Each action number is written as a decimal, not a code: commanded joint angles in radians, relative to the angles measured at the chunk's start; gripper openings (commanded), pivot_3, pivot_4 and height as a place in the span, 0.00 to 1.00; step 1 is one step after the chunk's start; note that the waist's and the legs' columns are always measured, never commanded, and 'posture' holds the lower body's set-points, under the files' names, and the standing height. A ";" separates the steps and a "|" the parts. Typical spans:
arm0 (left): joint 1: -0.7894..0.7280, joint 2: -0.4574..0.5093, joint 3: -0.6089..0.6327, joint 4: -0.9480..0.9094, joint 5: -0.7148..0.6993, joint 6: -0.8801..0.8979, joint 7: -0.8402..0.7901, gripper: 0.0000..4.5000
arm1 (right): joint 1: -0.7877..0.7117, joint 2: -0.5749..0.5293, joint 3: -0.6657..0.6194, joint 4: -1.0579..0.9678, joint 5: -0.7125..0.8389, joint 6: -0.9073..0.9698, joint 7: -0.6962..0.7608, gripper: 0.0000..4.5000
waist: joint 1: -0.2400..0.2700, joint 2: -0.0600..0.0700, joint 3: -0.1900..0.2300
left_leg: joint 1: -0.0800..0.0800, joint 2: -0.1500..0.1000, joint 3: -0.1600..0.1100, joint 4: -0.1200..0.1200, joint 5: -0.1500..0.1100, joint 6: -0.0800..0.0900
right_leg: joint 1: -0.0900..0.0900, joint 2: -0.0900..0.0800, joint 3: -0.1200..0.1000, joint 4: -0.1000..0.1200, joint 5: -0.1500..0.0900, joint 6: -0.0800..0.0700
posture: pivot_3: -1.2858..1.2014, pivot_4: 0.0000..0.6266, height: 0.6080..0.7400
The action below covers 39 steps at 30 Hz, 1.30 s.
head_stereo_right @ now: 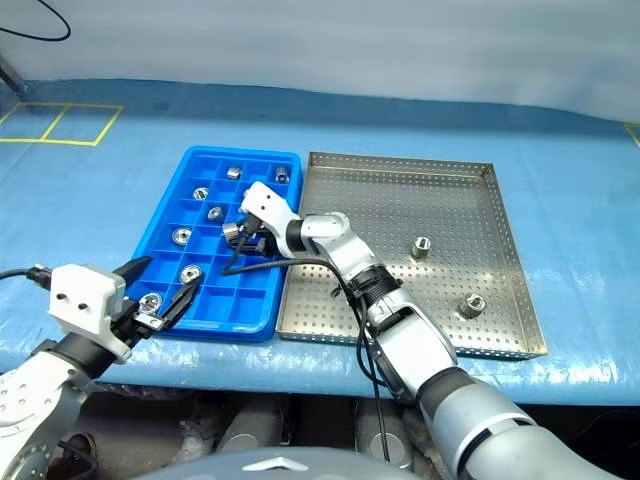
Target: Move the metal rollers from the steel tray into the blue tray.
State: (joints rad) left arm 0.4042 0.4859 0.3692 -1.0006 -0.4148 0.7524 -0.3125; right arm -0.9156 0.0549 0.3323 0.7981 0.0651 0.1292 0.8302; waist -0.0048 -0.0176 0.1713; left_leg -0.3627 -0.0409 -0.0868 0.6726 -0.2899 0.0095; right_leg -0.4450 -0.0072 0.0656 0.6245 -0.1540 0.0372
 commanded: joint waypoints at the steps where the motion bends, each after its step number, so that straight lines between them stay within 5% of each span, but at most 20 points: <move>1: 0.000 0.011 0.001 -0.047 -0.014 -0.024 0.007 0.91 | -0.040 0.021 -0.042 0.010 0.007 -0.036 0.002 0.59 | 0.000 0.000 0.000 | 0.001 0.000 -0.001 0.000 0.001 -0.001 | 0.000 0.000 -0.001 0.001 -0.001 -0.001 | 0.59 0.24 1.00; 5: -0.024 0.017 -0.006 -0.044 -0.019 -0.007 0.004 0.91 | -0.040 0.030 -0.076 -0.009 0.009 -0.070 -0.033 0.84 | -0.003 0.000 0.000 | 0.002 0.001 -0.002 -0.002 0.002 -0.004 | 0.001 0.001 -0.002 0.002 -0.002 -0.002 | 0.58 0.24 1.00; 14: -0.172 0.036 -0.123 0.027 -0.026 -0.004 -0.006 0.91 | 0.043 -0.067 -0.155 -0.274 0.007 -0.019 -0.116 0.84 | -0.005 0.000 0.000 | 0.002 0.000 -0.003 -0.003 0.003 -0.005 | 0.002 0.000 -0.006 0.002 -0.001 -0.002 | 0.55 0.24 1.00; 26: -0.465 -0.018 -0.340 0.223 -0.013 -0.041 -0.034 0.91 | 0.407 -0.430 -0.286 -0.754 -0.099 0.266 -0.316 0.84 | -0.044 0.000 -0.001 | 0.002 0.002 0.003 -0.007 0.003 -0.005 | -0.001 -0.001 -0.001 0.001 -0.002 -0.002 | 0.49 0.24 1.00; 39: -0.599 0.020 -0.456 0.376 0.032 -0.072 -0.144 0.91 | 0.552 -0.420 -0.362 -0.847 -0.010 0.416 -0.380 0.84 | -0.092 0.000 -0.001 | 0.004 0.001 0.009 -0.003 0.004 -0.002 | 0.002 0.002 0.005 0.001 -0.002 0.008 | 0.47 0.24 1.00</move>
State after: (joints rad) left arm -0.1801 0.4999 -0.0879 -0.6248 -0.3937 0.7079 -0.4456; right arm -0.3613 -0.3677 0.0062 -0.0397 0.0429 0.5472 0.4705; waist -0.0967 -0.0176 0.1706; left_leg -0.3589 -0.0400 -0.0774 0.6694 -0.2858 0.0079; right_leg -0.4433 -0.0049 0.0713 0.6257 -0.1557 0.0455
